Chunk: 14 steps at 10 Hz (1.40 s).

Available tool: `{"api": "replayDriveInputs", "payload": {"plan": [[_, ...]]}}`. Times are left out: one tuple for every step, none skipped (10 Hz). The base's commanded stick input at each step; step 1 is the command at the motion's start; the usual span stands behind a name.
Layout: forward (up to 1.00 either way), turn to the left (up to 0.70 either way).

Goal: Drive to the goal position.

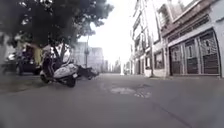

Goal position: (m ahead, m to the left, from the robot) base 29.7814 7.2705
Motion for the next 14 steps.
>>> {"api": "replayDriveInputs", "payload": {"plan": [[1.00,0.00],[1.00,0.00],[1.00,0.00],[1.00,0.00],[1.00,0.00],[1.00,0.00],[1.00,0.00],[1.00,0.00],[1.00,0.00],[1.00,0.00],[1.00,-0.28],[1.00,-0.40],[1.00,-0.40],[1.00,-0.40]]}}
